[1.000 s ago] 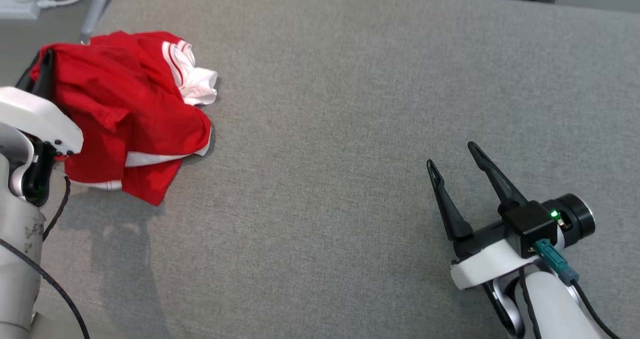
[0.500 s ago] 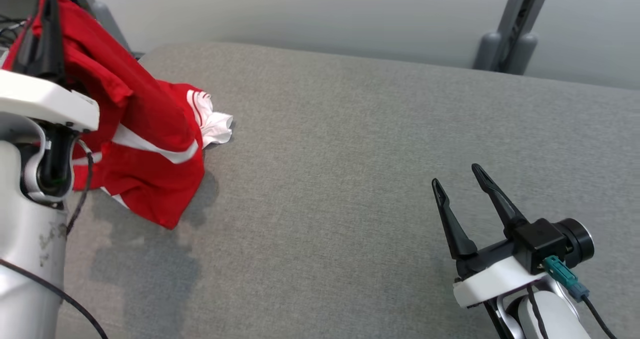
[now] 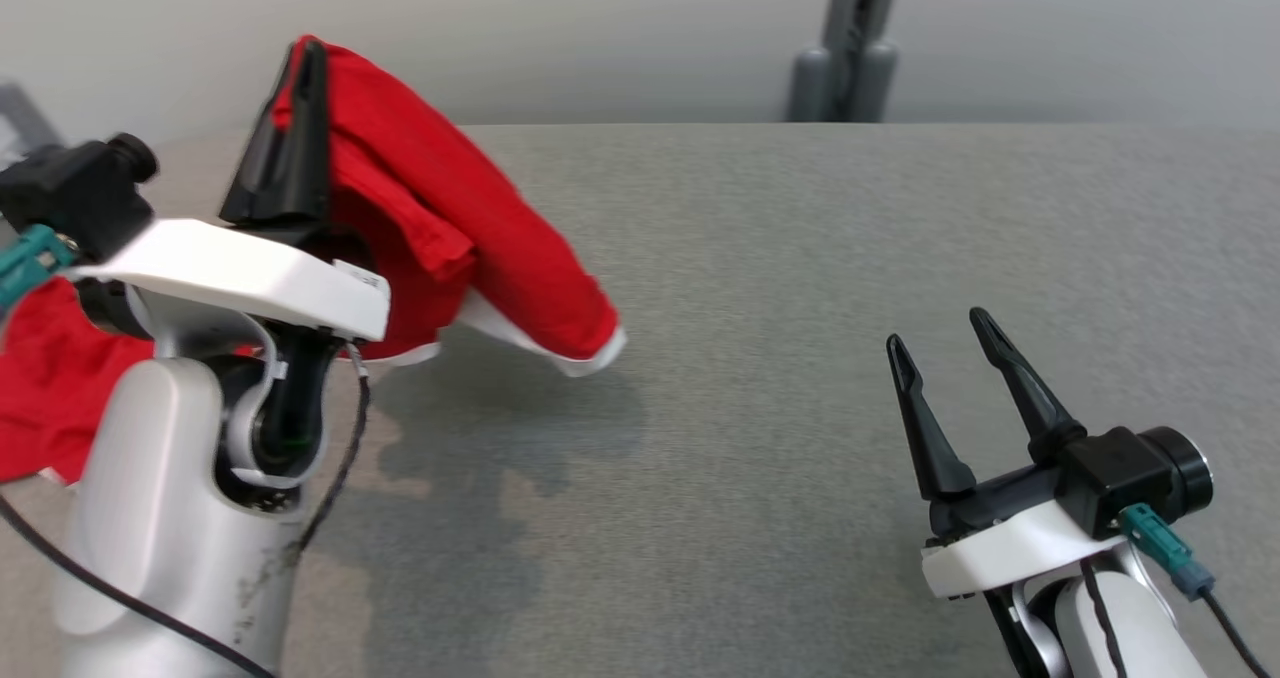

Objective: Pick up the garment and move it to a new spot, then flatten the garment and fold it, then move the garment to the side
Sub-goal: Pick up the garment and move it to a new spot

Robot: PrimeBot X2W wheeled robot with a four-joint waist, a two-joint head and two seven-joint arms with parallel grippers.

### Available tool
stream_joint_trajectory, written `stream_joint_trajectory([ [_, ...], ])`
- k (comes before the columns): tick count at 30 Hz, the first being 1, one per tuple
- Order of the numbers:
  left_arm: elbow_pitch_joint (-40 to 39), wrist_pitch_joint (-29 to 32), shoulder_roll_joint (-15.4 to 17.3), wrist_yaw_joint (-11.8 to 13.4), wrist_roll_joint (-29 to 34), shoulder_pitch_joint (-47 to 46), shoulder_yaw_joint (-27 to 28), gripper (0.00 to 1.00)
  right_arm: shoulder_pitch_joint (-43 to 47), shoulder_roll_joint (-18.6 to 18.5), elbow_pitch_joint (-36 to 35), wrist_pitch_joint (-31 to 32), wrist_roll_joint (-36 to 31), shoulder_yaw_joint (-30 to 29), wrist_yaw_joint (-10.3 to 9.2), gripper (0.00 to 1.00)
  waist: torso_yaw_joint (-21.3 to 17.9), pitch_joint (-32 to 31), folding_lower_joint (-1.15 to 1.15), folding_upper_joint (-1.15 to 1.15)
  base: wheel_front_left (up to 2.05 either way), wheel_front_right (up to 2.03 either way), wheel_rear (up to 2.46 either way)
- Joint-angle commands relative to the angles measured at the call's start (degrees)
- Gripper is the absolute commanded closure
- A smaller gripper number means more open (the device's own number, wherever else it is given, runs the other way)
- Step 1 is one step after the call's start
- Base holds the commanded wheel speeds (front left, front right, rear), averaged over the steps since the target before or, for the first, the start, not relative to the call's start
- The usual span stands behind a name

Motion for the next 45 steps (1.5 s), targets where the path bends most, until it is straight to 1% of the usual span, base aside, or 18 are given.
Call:
stream_joint_trajectory([
  [1,-0.5,-0.6,-0.6,0.6,0.3,0.4,-0.2,1.0,-0.8,-0.3,-0.3,-0.3,0.2,-0.2,-0.04,0.0,-3.9,1.7,0.0,0.0,0.0,0.0,0.0],
  [3,-0.6,-1.2,-2.4,1.0,-0.2,0.3,-1.0,1.0,-1.3,-0.3,-0.8,-0.3,0.1,-0.6,-0.04,0.0,-6.1,2.9,0.0,0.0,0.0,0.0,0.0],
  [6,-0.1,-2.6,-4.2,1.7,-0.4,-1.3,-2.4,1.0,-2.0,-0.3,-1.3,-0.3,-0.3,-1.1,-0.04,0.0,-9.1,4.8,0.0,0.0,0.0,0.0,0.0],
  [9,0.9,-5.0,-5.6,3.0,0.1,-2.8,-3.8,1.0,-2.6,-0.3,-1.9,-0.3,0.0,-1.4,-0.04,0.0,-11.9,6.6,0.0,0.0,0.0,0.0,0.0],
  [12,2.7,-7.8,-6.2,4.6,-0.9,-4.2,-4.4,1.0,-3.0,-0.3,-2.1,-0.3,0.4,-1.4,-0.04,0.0,-14.1,8.0,0.0,0.0,0.0,0.0,0.0],
  [14,4.5,-9.5,-6.4,5.8,-0.5,-4.7,-5.7,1.0,-2.9,-0.3,-2.4,-0.3,0.6,-1.6,-0.04,0.0,-15.0,8.7,0.0,0.0,0.0,0.0,0.0],
  [15,4.5,-9.5,-6.4,5.8,-0.5,-4.7,-5.7,1.0,-2.9,-0.3,-2.4,-0.3,0.6,-1.6,-0.04,0.0,-15.0,8.7,0.0,0.0,0.0,0.0,0.0],
  [18,7.7,-11.1,-6.6,6.9,-0.8,-4.1,-8.8,1.0,-2.9,-0.3,-2.7,-0.3,0.8,-1.9,-0.04,0.0,-15.9,9.4,0.0,0.0,0.0,0.0,0.0],
  [21,11.8,-12.1,-6.6,7.0,0.0,-3.0,-12.7,1.0,-3.0,-0.3,-2.8,-0.3,1.0,-2.1,-0.04,0.0,-16.1,9.7,0.0,0.0,0.0,0.0,0.0],
  [23,14.8,-11.7,-6.6,6.6,0.5,-2.3,-15.5,1.0,-2.8,-0.3,-3.0,-0.3,1.0,-2.1,-0.04,0.0,-16.0,9.7,0.0,0.0,0.0,0.0,0.0],
  [24,16.2,-11.4,-6.6,6.2,0.6,-2.0,-16.9,0.84,-2.9,-0.3,-3.0,-0.3,1.0,-2.2,-0.04,0.0,-15.9,9.6,0.0,0.0,0.0,0.0,0.0],
  [25,17.5,-11.3,-6.6,6.1,0.9,-2.1,-17.8,0.57,-2.9,-0.3,-3.0,-0.3,1.0,-2.2,-0.03,0.0,-15.6,9.5,0.0,0.0,0.0,0.0,0.0],
  [26,18.8,-11.0,-6.6,5.8,1.2,-2.0,-18.9,0.12,-2.9,-0.3,-2.9,-0.3,1.0,-2.3,-0.04,0.0,-15.3,9.3,0.0,0.0,0.0,0.0,0.0],
  [27,19.7,-11.0,-6.7,5.5,1.0,-1.8,-19.6,0.0,-2.9,-0.3,-2.8,-0.3,0.9,-2.2,-0.04,0.0,-15.0,9.1,0.0,0.0,0.0,0.0,0.0],
  [31,21.6,-12.5,-6.7,5.2,0.8,-2.2,-20.3,0.0,-2.3,-0.3,-2.3,-0.3,0.5,-2.1,-0.04,0.0,-13.1,7.9,0.0,0.0,0.0,0.0,0.0],
  [34,22.0,-13.9,-6.0,5.1,1.6,-2.5,-20.1,0.0,-1.8,-0.3,-1.7,-0.3,0.0,-2.0,-0.04,0.0,-11.3,6.4,0.0,0.0,0.0,0.0,0.0],
  [39,19.7,-16.1,-3.6,5.9,3.3,-1.4,-19.0,0.0,-0.9,-0.3,-0.6,-0.3,-0.8,-2.0,-0.04,0.0,-8.2,3.0,0.0,0.0,0.0,0.0,0.0],
  [45,15.8,-17.5,1.6,6.6,6.3,2.9,-16.6,0.0,1.3,-0.3,0.3,-0.3,-1.6,-2.0,-0.04,0.0,-4.2,-1.2,0.0,0.0,0.0,0.0,0.0],
])
